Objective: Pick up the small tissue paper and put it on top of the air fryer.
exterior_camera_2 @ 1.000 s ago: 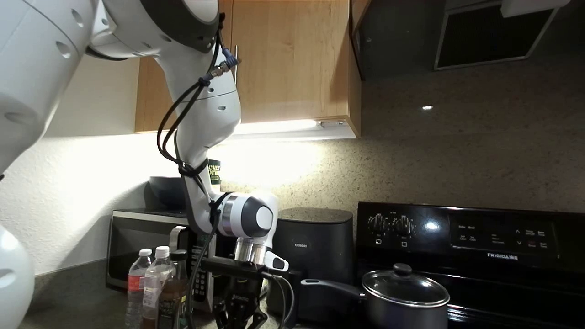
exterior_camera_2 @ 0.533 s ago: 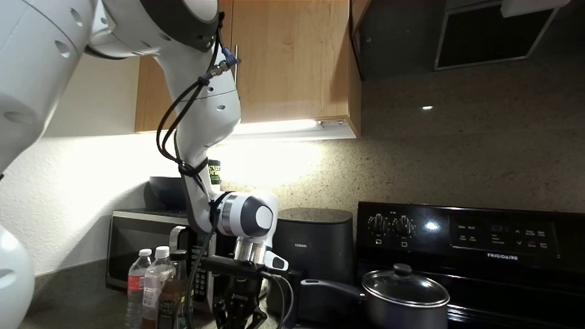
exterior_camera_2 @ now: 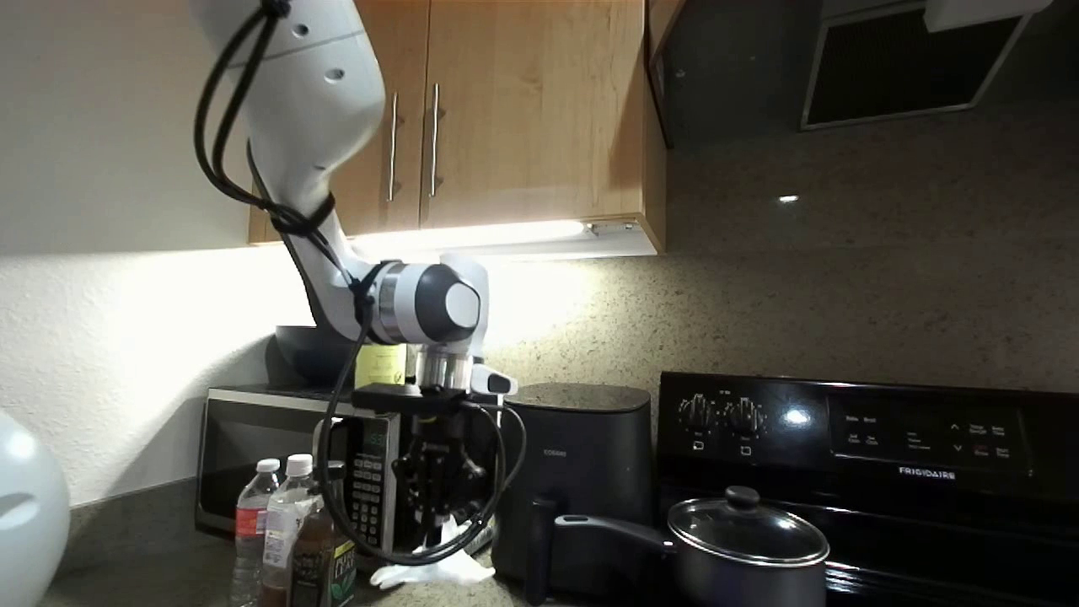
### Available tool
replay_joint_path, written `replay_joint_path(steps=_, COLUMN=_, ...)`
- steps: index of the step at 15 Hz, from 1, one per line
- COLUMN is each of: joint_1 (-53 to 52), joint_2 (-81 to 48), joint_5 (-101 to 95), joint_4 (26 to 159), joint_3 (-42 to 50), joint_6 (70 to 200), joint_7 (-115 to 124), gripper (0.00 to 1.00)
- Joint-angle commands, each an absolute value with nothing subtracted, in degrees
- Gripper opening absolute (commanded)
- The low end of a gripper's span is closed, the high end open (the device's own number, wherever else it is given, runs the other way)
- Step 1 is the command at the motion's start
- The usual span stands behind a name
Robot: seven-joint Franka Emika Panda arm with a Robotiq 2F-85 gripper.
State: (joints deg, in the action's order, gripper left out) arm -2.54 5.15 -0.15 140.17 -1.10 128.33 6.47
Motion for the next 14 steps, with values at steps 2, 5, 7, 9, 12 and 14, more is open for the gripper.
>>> replay_joint_path(steps=2, joint_1=-2.1, joint_2=7.8, joint_5=-0.1, joint_4=140.6, joint_3=-1.6, joint_6=127.7, joint_7=6.5, gripper=0.07)
replay_joint_path(steps=5, joint_1=-2.1, joint_2=5.9, joint_5=-0.2, joint_4=140.3, joint_3=-1.5, joint_6=127.8, joint_7=6.6, gripper=0.07)
replay_joint_path(steps=7, joint_1=-2.2, joint_2=5.0, joint_5=-0.2, joint_4=140.2, joint_3=-1.5, joint_6=127.9, joint_7=6.6, gripper=0.07)
replay_joint_path(steps=9, joint_1=-2.3, joint_2=6.2, joint_5=-2.2, joint_4=139.3, joint_3=-2.0, joint_6=128.8, joint_7=8.4, gripper=0.07)
replay_joint_path(steps=12, joint_1=-2.4, joint_2=9.3, joint_5=-7.7, joint_4=136.6, joint_3=-3.2, joint_6=130.5, joint_7=12.5, gripper=0.07)
replay_joint_path(steps=14, joint_1=-2.1, joint_2=11.0, joint_5=-10.7, joint_4=133.9, joint_3=-4.0, joint_6=131.0, joint_7=15.3, gripper=0.07)
